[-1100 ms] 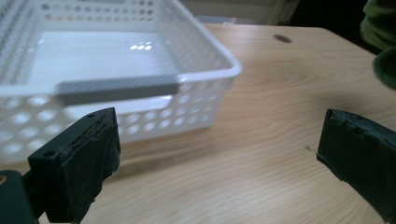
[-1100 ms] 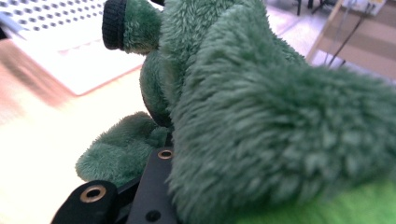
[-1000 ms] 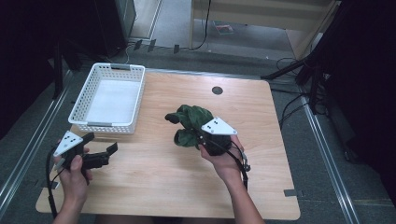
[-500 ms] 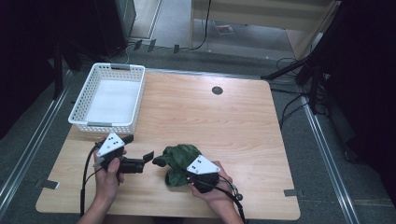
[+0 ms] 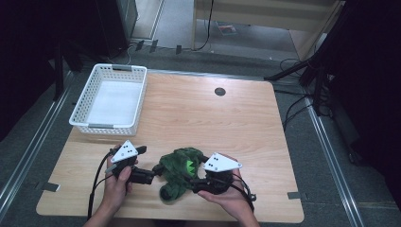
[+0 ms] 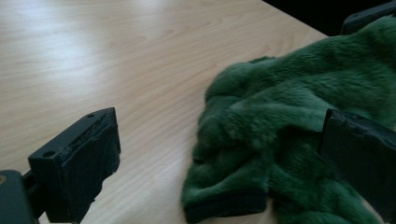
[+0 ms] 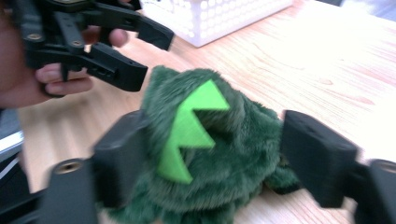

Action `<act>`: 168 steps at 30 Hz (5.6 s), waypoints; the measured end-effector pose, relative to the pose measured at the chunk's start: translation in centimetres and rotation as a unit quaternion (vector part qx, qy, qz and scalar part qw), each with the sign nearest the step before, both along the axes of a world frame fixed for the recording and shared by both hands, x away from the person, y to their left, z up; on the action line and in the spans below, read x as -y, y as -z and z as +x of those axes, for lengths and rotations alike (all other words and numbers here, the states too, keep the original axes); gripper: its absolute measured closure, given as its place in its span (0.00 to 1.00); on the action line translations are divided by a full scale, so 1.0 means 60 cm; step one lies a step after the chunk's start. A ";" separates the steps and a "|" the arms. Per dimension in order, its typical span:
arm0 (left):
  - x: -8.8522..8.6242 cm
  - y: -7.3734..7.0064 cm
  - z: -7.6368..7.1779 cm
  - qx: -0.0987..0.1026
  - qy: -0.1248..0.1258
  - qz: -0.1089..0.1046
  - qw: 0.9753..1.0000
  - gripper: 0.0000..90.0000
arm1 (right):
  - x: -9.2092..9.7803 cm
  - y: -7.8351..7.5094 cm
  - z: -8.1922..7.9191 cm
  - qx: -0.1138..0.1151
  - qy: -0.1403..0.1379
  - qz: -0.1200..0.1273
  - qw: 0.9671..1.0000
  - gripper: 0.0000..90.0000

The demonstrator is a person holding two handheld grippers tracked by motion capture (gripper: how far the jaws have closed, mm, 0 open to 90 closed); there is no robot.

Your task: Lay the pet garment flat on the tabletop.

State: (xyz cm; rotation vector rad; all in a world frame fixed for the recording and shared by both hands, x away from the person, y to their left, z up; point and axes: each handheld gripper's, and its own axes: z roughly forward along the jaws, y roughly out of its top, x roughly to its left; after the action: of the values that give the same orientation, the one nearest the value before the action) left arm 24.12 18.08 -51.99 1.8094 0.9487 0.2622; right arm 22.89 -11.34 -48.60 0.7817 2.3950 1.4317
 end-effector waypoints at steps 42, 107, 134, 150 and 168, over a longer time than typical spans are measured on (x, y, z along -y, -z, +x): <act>0.001 0.008 0.082 -0.066 -0.171 0.022 0.983 0.49 | -0.102 0.026 0.264 -0.040 0.162 -0.093 0.982 1.00; 0.088 -0.006 0.289 -0.170 -0.173 -0.041 0.969 0.58 | 0.055 0.029 0.299 -0.080 0.214 0.038 0.973 0.72; 0.099 0.002 0.246 -0.068 -0.179 0.080 0.978 0.56 | 0.058 0.074 0.283 -0.089 0.195 0.019 0.977 0.78; 0.089 0.032 0.152 -0.124 -0.134 0.062 0.981 0.86 | 0.066 0.092 0.188 -0.143 0.176 0.015 0.974 0.72; 0.063 0.030 0.148 -0.128 -0.117 0.075 0.982 0.96 | 0.070 0.082 0.156 -0.130 0.184 0.007 0.974 0.96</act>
State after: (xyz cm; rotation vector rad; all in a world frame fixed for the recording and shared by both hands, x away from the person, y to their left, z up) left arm 32.98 14.31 -53.79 1.8990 1.3590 0.2558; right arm 32.25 -15.57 -53.54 1.4094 2.2537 1.2590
